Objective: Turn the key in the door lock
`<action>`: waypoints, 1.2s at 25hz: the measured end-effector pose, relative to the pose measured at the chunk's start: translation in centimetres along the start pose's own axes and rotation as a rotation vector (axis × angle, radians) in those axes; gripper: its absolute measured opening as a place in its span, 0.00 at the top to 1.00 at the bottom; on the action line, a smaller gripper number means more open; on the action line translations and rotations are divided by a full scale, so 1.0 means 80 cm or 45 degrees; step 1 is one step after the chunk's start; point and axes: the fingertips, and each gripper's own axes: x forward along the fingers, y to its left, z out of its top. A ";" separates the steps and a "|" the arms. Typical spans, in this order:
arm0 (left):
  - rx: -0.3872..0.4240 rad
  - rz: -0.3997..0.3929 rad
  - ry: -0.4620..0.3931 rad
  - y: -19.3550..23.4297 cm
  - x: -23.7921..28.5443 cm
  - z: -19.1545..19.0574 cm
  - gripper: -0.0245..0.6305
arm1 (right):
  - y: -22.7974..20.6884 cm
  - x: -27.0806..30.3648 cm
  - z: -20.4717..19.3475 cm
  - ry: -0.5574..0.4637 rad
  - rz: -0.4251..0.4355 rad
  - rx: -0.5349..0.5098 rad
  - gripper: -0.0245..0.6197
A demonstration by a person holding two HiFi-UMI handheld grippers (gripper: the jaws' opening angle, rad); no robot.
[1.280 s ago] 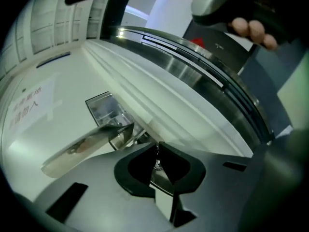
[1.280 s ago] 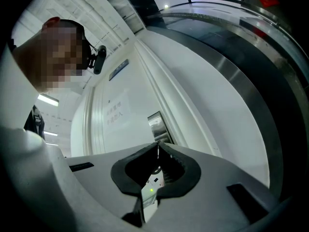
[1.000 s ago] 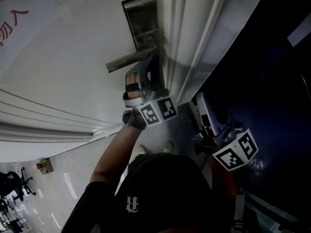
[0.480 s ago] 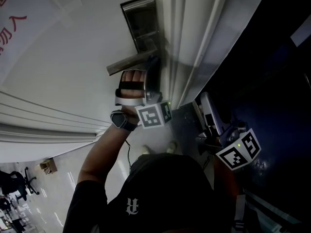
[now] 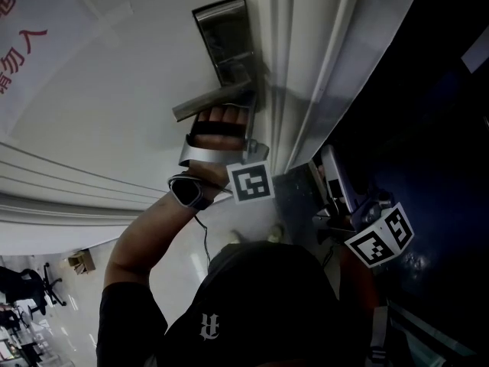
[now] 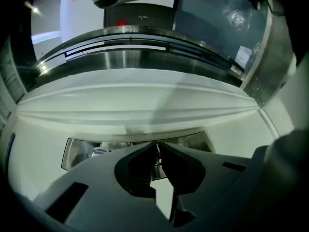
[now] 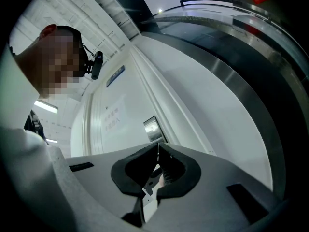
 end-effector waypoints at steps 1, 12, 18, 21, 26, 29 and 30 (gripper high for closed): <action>0.023 -0.016 0.008 0.000 0.000 0.000 0.94 | 0.000 0.000 0.000 -0.002 0.000 0.000 0.94; -0.070 0.156 -0.097 -0.001 -0.001 0.002 0.94 | 0.001 -0.002 -0.003 0.029 -0.018 -0.020 0.94; -0.072 0.185 -0.155 0.002 -0.016 0.009 0.89 | 0.003 -0.001 -0.011 0.062 -0.020 -0.024 0.94; -0.225 0.218 -0.218 0.011 -0.050 0.008 0.85 | 0.004 -0.002 -0.010 0.060 -0.014 -0.026 0.94; -1.012 0.105 -0.284 0.004 -0.079 -0.012 0.85 | 0.000 -0.002 -0.006 0.051 -0.010 -0.004 0.94; -1.632 -0.037 -0.342 0.004 -0.077 -0.020 0.85 | 0.003 0.000 -0.004 0.049 0.009 0.014 0.94; -1.856 -0.087 -0.365 0.005 -0.074 -0.024 0.85 | 0.004 0.000 -0.004 0.048 0.016 0.022 0.94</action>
